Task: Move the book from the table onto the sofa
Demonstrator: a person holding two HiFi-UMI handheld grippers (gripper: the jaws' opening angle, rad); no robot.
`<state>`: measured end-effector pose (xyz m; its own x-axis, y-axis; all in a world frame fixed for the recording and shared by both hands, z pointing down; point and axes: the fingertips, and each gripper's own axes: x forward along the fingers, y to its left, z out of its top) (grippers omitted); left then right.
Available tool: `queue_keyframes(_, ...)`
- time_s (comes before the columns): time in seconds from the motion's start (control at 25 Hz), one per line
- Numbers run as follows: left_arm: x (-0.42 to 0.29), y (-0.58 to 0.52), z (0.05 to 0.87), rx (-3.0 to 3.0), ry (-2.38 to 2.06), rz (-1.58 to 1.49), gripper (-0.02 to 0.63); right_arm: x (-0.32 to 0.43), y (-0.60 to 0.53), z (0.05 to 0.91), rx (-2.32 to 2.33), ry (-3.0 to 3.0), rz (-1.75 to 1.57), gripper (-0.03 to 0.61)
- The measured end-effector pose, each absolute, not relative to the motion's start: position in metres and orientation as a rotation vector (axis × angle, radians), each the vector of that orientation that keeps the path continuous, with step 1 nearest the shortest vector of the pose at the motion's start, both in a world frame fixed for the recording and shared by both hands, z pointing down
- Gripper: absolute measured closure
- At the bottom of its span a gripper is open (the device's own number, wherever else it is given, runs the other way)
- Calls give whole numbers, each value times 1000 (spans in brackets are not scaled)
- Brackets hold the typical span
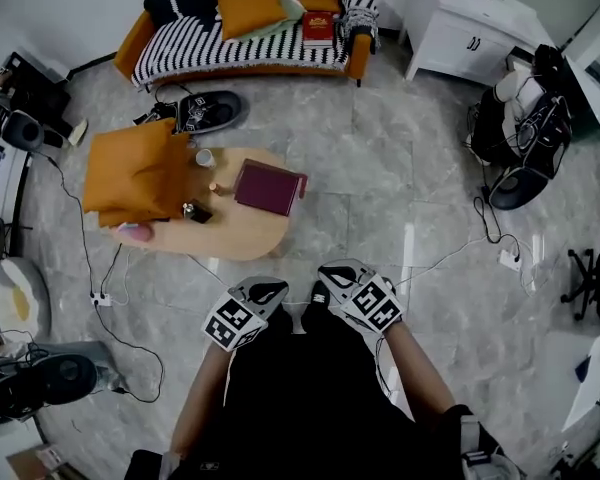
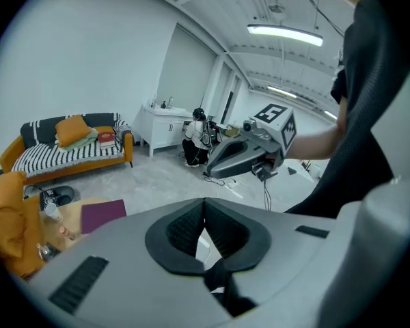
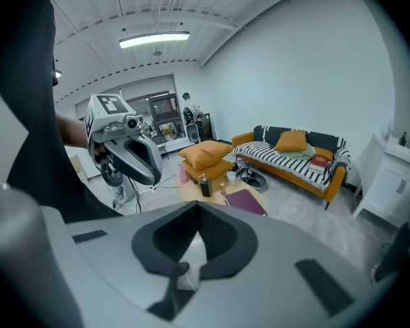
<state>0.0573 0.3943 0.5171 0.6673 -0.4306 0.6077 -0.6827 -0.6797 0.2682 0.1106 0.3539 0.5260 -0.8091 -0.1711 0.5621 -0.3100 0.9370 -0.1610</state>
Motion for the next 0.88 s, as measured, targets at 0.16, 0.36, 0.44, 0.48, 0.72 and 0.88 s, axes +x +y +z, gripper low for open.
queue_keyframes(0.16,58,395,522,2374,-883,674,604,112,372,535,309,-2513,379,572)
queue_keyframes(0.36,60,380,525,2377,-885,632,604,112,369,539,284,-2480,362,572)
queue_keyframes(0.44,61,374,527,2385,-875,619,604,112,357,538,297,-2472,351,572)
queue_keyframes(0.48,60,371,528,2390,-869,615,604,110,351,538,306,-2469,345,572)
queue_keyframes(0.72,35,345,530,2381,-885,565,604,85,316,531,305,-2450,318,572)
queue_keyframes(0.88,11,323,531,2375,-895,538,604,55,297,527,252,-2437,261,572)
